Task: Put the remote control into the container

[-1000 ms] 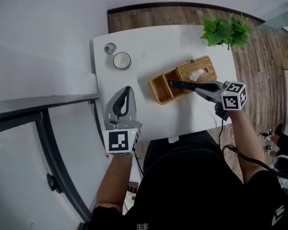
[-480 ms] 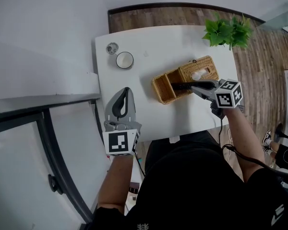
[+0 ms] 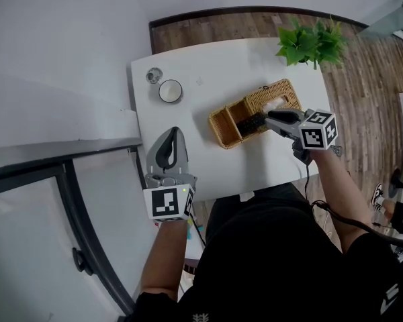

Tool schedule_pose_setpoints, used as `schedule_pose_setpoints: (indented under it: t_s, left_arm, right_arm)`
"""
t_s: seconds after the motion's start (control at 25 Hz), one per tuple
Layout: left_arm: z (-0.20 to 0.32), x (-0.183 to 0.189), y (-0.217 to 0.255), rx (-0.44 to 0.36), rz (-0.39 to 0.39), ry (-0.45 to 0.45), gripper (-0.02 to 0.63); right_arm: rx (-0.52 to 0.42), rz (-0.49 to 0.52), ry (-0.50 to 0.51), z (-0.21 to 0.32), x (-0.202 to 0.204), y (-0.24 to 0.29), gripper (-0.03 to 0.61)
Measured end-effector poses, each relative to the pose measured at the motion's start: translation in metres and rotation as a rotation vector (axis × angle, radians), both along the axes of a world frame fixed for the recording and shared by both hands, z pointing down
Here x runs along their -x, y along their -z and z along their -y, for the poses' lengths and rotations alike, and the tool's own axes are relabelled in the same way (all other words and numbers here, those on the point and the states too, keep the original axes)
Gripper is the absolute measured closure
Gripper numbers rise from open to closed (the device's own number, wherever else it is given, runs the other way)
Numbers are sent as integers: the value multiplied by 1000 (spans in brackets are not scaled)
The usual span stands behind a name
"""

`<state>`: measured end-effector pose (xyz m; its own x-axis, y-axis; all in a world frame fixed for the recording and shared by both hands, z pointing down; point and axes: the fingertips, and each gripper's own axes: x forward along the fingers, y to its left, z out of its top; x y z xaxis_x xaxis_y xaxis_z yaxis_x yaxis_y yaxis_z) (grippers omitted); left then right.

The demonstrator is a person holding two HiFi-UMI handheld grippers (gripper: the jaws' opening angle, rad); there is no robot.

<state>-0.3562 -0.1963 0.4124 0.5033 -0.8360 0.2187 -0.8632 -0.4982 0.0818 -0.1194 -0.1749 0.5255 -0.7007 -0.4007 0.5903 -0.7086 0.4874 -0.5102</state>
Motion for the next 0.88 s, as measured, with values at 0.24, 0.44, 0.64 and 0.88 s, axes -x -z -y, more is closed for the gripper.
schedule_pose_setpoints:
  t_s: [0.24, 0.44, 0.64, 0.88]
  left_arm:
    - [5, -24, 14, -21, -3, -27, 612]
    - [10, -48, 29, -48, -4, -62, 612]
    - [11, -73, 47, -72, -11, -85, 612]
    - [7, -101, 71, -106, -12, -108, 612]
  right_arm:
    - [-59, 1, -88, 3, -27, 12, 475]
    - [-177, 1, -201, 9, -59, 35, 506]
    - [-344, -48, -270, 9, -93, 66, 559]
    - [-537, -125, -360, 0, -128, 105, 575]
